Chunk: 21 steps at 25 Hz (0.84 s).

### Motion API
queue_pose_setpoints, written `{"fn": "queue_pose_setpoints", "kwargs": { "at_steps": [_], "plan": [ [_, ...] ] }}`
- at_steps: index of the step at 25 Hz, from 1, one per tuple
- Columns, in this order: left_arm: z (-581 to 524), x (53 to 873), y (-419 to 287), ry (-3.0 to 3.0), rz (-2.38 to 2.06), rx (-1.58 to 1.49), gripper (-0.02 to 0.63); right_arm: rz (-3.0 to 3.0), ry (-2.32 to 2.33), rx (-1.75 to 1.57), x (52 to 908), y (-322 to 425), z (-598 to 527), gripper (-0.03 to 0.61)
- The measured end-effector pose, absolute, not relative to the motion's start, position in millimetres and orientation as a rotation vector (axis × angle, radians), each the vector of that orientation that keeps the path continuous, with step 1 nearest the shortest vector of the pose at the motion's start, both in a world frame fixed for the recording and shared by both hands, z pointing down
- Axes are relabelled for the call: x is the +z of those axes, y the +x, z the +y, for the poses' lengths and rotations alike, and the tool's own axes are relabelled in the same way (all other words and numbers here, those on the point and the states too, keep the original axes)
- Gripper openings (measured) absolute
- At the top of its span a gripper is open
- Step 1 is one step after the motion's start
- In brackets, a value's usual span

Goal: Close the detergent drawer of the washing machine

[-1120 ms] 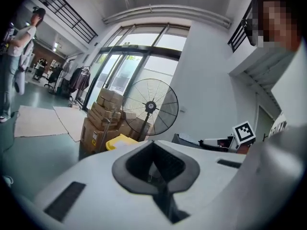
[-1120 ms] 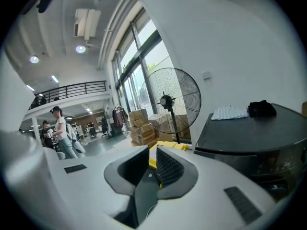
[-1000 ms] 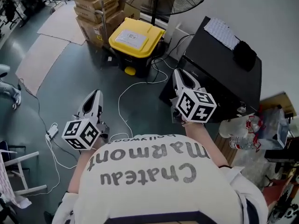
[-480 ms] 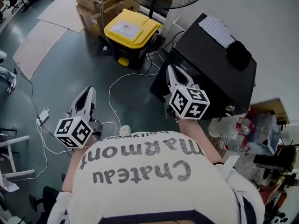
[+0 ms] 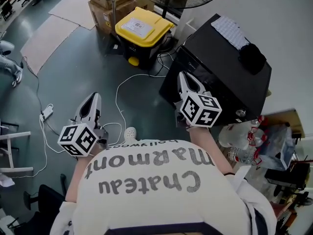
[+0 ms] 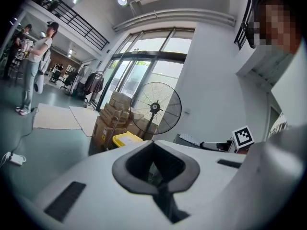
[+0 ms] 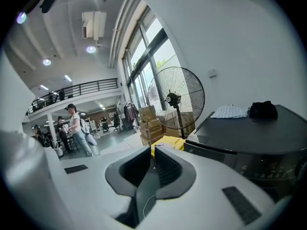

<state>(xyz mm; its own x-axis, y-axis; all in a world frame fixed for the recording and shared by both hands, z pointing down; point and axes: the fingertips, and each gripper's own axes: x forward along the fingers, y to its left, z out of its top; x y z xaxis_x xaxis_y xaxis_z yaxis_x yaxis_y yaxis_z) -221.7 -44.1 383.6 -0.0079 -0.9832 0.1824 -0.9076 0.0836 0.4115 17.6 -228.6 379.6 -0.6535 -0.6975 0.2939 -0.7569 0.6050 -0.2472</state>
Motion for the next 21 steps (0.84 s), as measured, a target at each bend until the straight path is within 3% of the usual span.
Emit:
{"fn": "queue_pose_setpoints", "kwargs": {
  "at_steps": [21],
  "plan": [
    [-5,407,-157,1.81,-1.982,-0.246,0.008,-2.639,1.16,0.536,412,77,-203,0.045]
  ]
}}
